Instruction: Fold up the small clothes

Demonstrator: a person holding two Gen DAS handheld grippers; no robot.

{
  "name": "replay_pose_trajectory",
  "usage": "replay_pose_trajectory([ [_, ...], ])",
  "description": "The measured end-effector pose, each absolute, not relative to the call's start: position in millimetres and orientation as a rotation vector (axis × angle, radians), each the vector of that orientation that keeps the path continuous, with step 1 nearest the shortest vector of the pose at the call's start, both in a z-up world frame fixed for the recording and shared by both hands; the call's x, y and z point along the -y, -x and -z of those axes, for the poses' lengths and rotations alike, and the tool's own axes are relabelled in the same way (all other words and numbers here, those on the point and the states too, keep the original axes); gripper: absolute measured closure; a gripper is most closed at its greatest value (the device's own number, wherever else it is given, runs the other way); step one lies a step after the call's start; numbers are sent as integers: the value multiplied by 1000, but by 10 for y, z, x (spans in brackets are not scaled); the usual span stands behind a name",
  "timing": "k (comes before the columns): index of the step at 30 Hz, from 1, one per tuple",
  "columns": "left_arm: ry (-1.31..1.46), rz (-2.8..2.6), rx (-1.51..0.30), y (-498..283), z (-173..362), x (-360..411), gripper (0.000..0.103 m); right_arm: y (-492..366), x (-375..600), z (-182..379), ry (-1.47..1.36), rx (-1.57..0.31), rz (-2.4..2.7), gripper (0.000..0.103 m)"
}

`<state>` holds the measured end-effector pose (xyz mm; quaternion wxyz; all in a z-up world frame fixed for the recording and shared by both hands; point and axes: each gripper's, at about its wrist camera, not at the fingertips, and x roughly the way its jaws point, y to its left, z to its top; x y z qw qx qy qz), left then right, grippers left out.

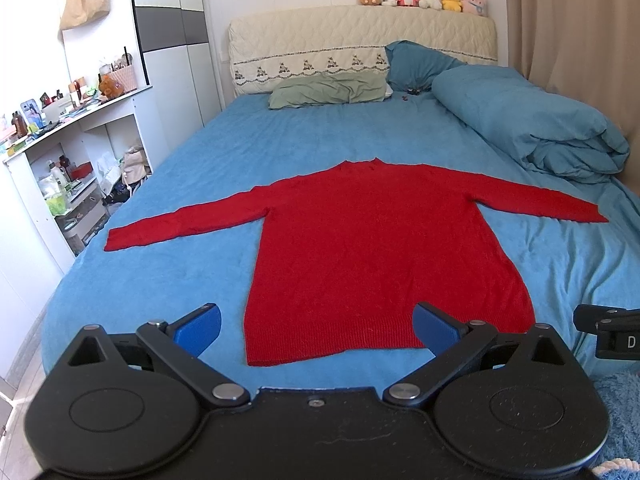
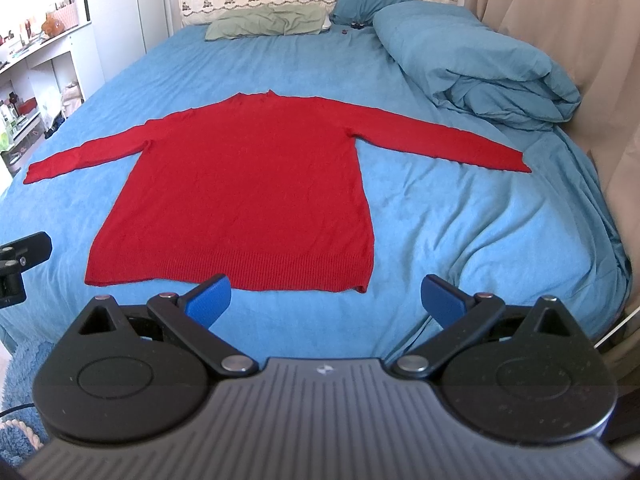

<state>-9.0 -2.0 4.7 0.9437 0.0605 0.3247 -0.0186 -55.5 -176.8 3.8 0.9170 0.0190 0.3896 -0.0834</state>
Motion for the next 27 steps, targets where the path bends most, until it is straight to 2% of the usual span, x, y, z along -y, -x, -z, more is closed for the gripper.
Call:
replay_pose_trajectory([
  [8, -119, 66, -628, -24, -223, 123, 0, 479, 1896, -157, -57, -779, 188, 0],
  [13, -125, 130, -573, -442, -476, 353, 0, 264, 2191, -309, -72, -722, 254, 0],
  [20, -136, 243, -551, -1522, -623, 882, 0, -315, 2879, -401, -120, -655, 357, 0],
  [27, -133, 353, -624, -2928, -223, 1580, 0, -1187, 3792, -11, -240, -620, 462, 0],
])
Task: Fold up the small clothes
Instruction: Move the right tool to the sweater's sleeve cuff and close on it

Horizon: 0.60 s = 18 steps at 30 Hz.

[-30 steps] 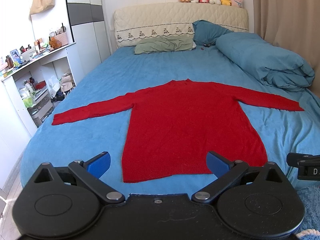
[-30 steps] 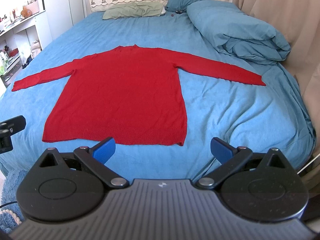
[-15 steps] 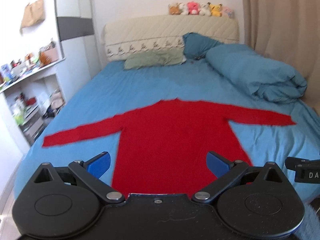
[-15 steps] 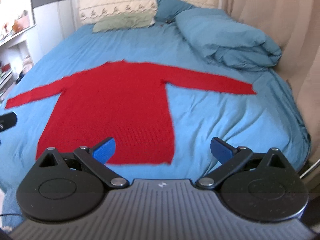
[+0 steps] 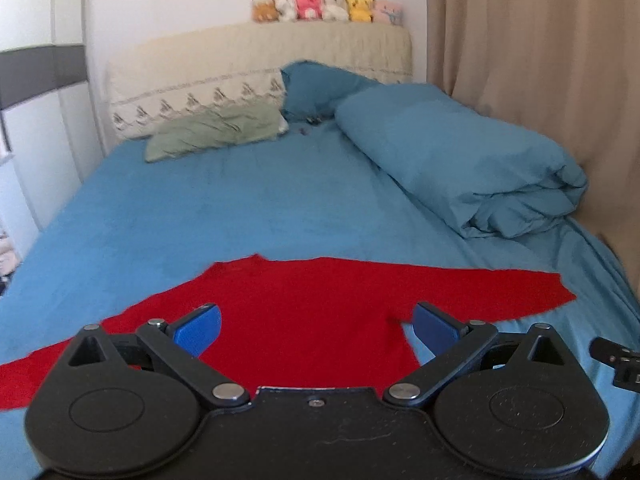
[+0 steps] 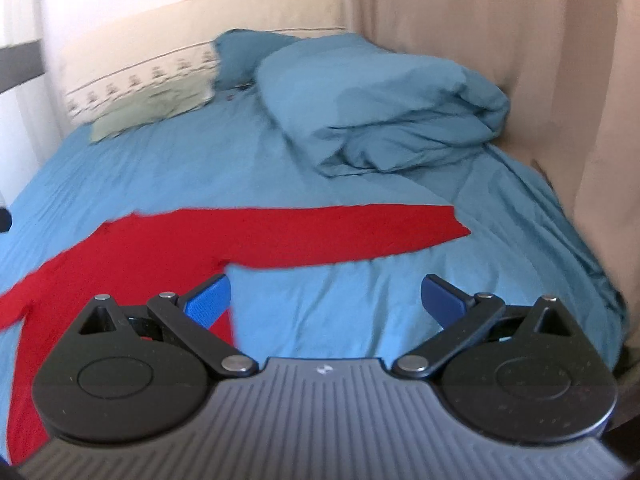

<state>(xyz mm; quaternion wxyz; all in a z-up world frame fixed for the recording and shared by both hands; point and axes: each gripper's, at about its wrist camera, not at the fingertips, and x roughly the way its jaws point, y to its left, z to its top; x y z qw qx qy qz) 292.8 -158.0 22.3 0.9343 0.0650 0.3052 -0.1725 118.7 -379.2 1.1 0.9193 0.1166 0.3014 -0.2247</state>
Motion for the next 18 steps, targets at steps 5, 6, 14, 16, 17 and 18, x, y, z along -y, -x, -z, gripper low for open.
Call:
replay_pose_trajectory([
  [5, -133, 397, -697, -3762, 257, 2000, 0, -1787, 4448, 547, -371, -620, 547, 0],
  [6, -132, 400, -716, -3911, 357, 2081, 0, -1882, 4558, 670, -393, -619, 564, 0],
  [14, -100, 387, -904, -4698, 995, 2544, 0, -2379, 5250, 1335, -570, -645, 638, 0],
  [16, -103, 369, -949, -4833, 1168, 2619, 0, -2464, 5390, 1442, -607, -657, 663, 1],
  [17, -105, 357, -967, -4896, 1241, 2660, 0, -2505, 5463, 1504, -622, -663, 676, 4],
  [18, -105, 349, -989, -4954, 1322, 2688, 0, -2547, 5535, 1569, -636, -675, 691, 5],
])
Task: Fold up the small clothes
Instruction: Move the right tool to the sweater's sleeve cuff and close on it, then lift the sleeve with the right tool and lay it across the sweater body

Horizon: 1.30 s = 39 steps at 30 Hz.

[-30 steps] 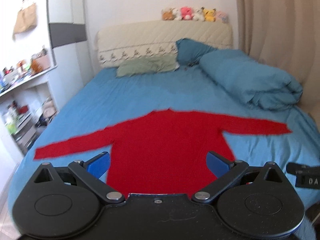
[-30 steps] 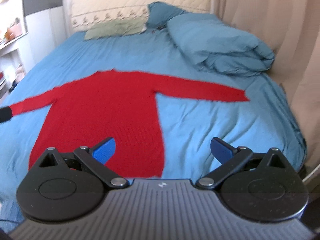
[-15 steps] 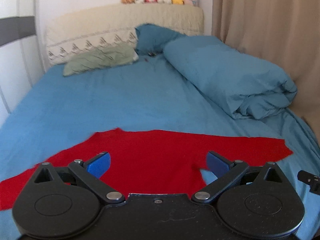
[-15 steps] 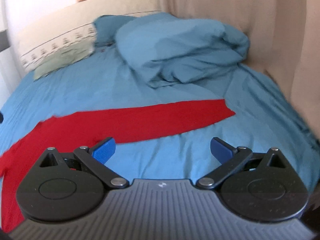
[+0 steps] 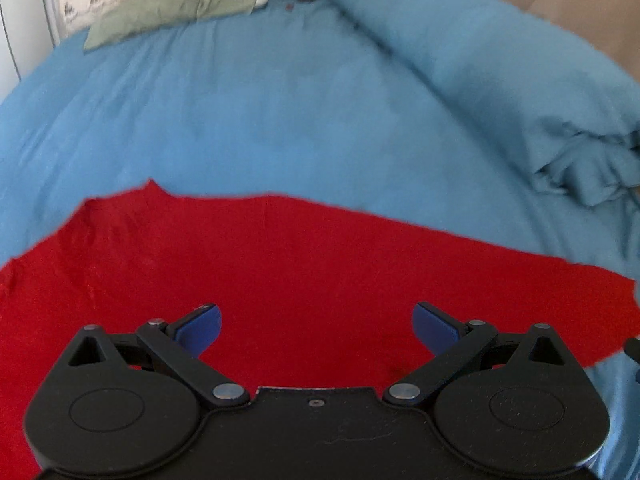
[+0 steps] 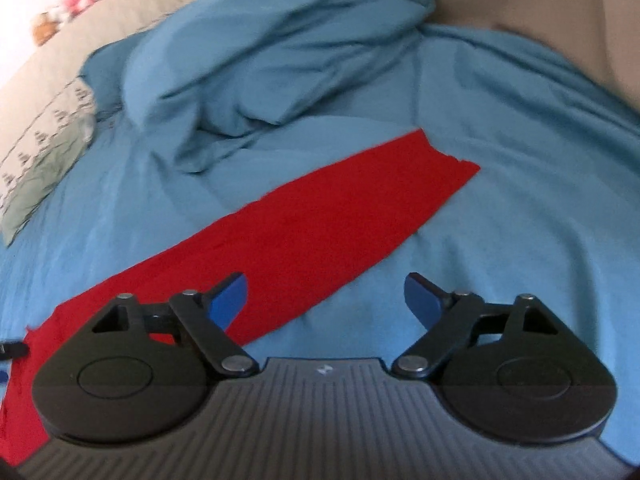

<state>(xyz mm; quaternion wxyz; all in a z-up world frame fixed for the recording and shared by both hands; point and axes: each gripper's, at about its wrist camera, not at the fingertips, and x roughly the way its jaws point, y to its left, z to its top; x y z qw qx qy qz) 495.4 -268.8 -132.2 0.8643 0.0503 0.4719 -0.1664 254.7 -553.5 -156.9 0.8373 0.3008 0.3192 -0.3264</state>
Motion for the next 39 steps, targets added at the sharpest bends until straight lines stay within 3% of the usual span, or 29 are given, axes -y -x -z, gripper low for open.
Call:
replay_pose_trajectory([
  [9, -129, 304, -1109, -5288, 1929, 2943, 5, -2769, 6010, 1966, -746, -673, 756, 35],
  [14, -178, 285, -1080, -5327, 2012, 3063, 1, -2916, 6225, 1957, -745, -674, 779, 77],
  [16, -173, 278, -1090, -5382, 2030, 3063, 0, -2975, 6271, 1899, -734, -672, 778, 82],
  [19, -146, 281, -1094, -5392, 1974, 3024, 2, -3064, 6217, 1696, -684, -649, 750, 83],
  [21, -121, 313, -1076, -5364, 1864, 2964, 11, -3163, 6132, 1510, -645, -628, 715, 83],
  [26, 0, 394, -1043, -5304, 1459, 2526, 9, -3586, 5649, 923, -557, -548, 554, 83],
  [28, 35, 397, -1021, -5314, 1261, 2260, 3, -3835, 5317, 692, -516, -521, 459, 83],
  [32, -1, 329, -959, -5292, 961, 1579, 1, -4364, 4405, 396, -451, -497, 216, 83],
  [36, -64, 203, -920, -5242, 887, 827, 1, -4806, 3315, 479, -352, -528, -32, 83],
  [39, -80, 138, -924, -5168, 967, 359, 1, -5027, 2500, 836, -237, -595, -170, 83],
])
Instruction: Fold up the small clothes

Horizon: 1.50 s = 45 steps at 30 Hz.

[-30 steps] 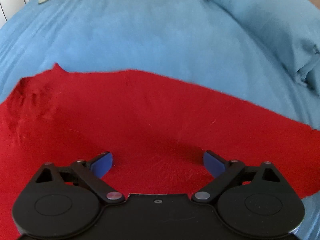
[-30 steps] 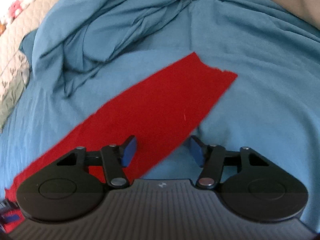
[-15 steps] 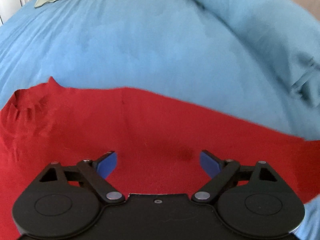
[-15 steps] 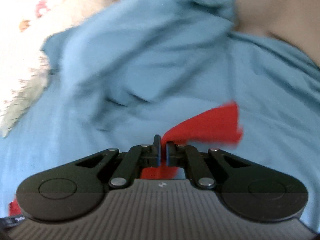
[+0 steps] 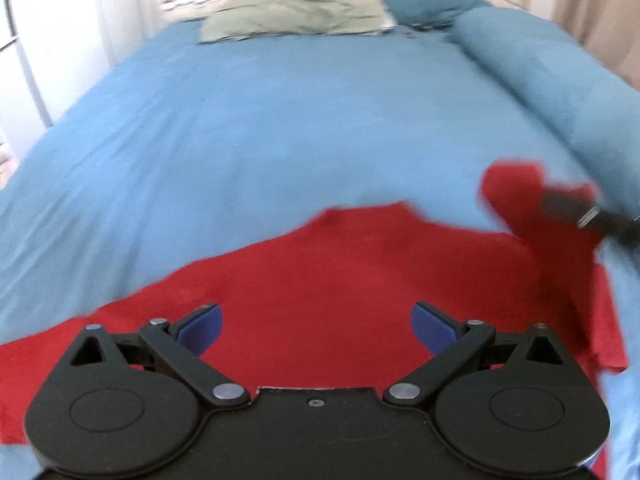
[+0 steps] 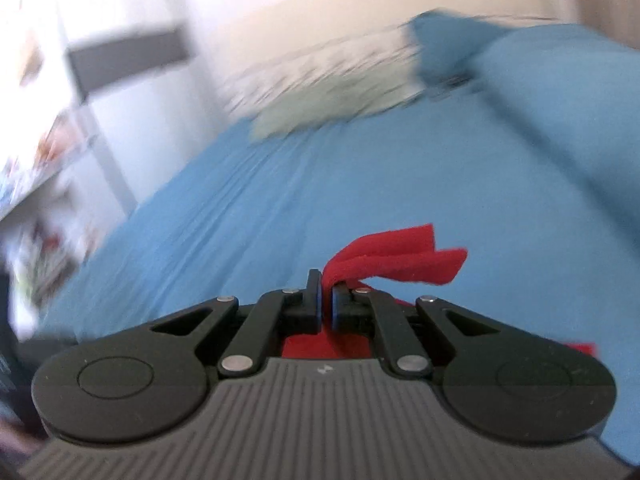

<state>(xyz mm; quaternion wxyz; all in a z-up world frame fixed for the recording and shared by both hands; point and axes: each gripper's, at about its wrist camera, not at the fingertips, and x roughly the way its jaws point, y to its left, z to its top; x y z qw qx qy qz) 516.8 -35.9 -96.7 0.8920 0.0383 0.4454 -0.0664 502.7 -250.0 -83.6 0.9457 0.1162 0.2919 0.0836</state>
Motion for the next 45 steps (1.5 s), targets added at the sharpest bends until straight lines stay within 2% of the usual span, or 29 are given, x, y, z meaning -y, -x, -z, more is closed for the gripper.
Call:
replay_pose_trajectory([
  [6, -40, 65, -1002, -5025, 1266, -320, 1, -5147, 1483, 1753, -43, -796, -286, 83],
  [15, 19, 87, -1007, -5011, 1292, -498, 1, -5029, 1057, 1967, 29, -828, -385, 83],
  [18, 12, 118, -1003, -4975, 1259, -501, 1, -4977, 1081, 1979, 31, -842, -399, 71],
  [20, -8, 165, -991, -4977, 1202, -382, 1, -4873, 1117, 1895, 19, -844, -410, 37],
  [21, -18, 187, -985, -4998, 1189, -307, 1, -4809, 1158, 1842, 25, -836, -402, 32],
  [22, -33, 218, -975, -5000, 1154, -218, 1, -4736, 1209, 1785, 33, -832, -390, 28],
  [27, -120, 354, -937, -5020, 1070, 282, 3, -4355, 1593, 1589, 44, -869, -363, 24],
  [32, -275, 445, -922, -5134, 1354, 809, 22, -4047, 1979, 1542, 36, -885, -263, 11],
  [33, -296, 450, -928, -5152, 1449, 876, 30, -4007, 2054, 1550, 22, -893, -243, 10],
  [34, -308, 451, -946, -5194, 1547, 935, 45, -3979, 2131, 1584, 3, -906, -223, 10],
  [35, -315, 450, -966, -5234, 1623, 969, 56, -3957, 2202, 1623, -16, -922, -205, 10],
  [36, -318, 440, -988, -5285, 1711, 990, 77, -3937, 2265, 1660, -32, -936, -188, 10],
  [37, -319, 423, -986, -5295, 1737, 980, 91, -3918, 2317, 1690, -44, -945, -175, 10],
  [38, -316, 402, -969, -5297, 1730, 954, 96, -3902, 2362, 1712, -55, -951, -164, 10],
  [45, -160, 226, -867, -5238, 1409, 377, 98, -3895, 2596, 1757, -117, -949, -96, 9],
])
